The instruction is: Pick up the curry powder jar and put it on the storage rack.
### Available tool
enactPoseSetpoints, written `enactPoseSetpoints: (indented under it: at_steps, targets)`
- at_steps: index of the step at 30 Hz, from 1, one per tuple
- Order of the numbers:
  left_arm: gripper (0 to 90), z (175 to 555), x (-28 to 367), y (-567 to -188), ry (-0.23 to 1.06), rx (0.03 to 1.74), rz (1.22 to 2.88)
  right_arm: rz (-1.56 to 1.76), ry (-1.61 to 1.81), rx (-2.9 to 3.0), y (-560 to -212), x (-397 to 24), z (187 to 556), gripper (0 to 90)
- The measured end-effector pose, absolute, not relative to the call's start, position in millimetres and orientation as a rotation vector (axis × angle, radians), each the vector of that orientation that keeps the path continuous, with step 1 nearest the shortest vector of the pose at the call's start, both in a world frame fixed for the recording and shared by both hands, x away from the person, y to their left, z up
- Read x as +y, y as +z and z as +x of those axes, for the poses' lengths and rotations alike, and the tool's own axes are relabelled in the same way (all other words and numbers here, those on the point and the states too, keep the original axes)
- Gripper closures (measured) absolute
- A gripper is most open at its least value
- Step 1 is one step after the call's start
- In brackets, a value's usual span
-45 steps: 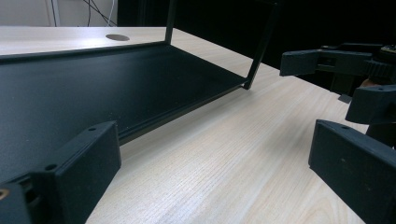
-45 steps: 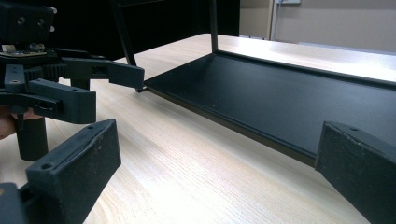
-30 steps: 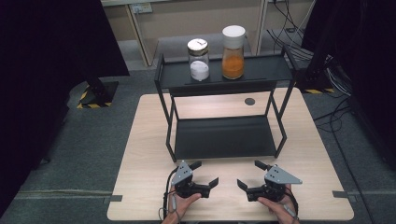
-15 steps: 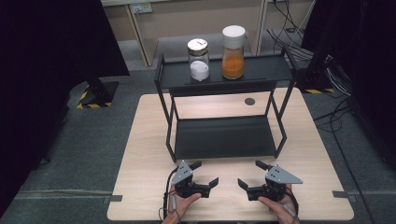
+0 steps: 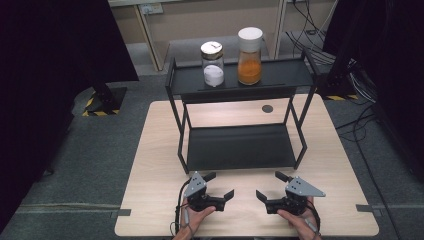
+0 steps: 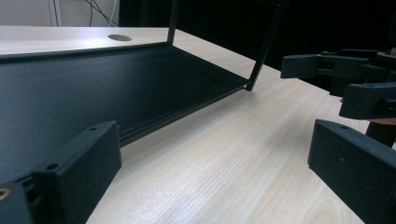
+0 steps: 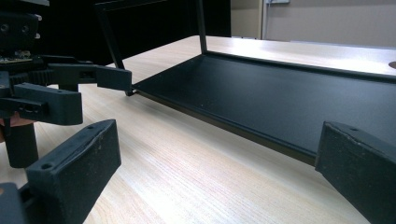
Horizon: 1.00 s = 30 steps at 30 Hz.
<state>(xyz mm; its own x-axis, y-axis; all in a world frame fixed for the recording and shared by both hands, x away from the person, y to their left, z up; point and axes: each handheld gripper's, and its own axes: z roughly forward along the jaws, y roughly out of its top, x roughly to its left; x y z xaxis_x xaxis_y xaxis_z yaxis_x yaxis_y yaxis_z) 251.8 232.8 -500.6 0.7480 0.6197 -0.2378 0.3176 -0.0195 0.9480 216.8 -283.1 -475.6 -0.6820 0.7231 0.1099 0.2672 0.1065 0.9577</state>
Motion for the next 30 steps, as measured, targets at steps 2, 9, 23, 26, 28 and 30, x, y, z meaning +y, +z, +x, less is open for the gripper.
enactPoseSetpoints:
  at_steps: [2,9,23,26,28,30]
  targets:
    - [2.1,251.6,232.8,-500.7,0.283,0.77,1.618,0.967,1.602,2.0,-475.4,-283.4,216.5,0.3]
    - [2.1,251.2,233.2,-500.7,0.287,0.772,1.614,0.967,1.601,2.0,-476.0,-283.0,216.3,0.3]
    - [2.3,251.2,233.6,-500.4,0.292,0.773,1.613,0.974,1.596,2.005,-476.9,-282.2,216.4,0.3]
    - [2.2,251.6,234.3,-500.4,0.294,0.775,1.61,0.98,1.597,2.004,-477.5,-282.6,217.1,0.3]
    - [2.3,251.5,234.6,-500.2,0.297,0.773,1.609,0.983,1.597,2.001,-477.8,-282.9,217.4,0.4]
    - [2.2,251.3,234.7,-500.1,0.299,0.772,1.608,0.986,1.597,1.999,-478.0,-282.9,217.3,0.3]
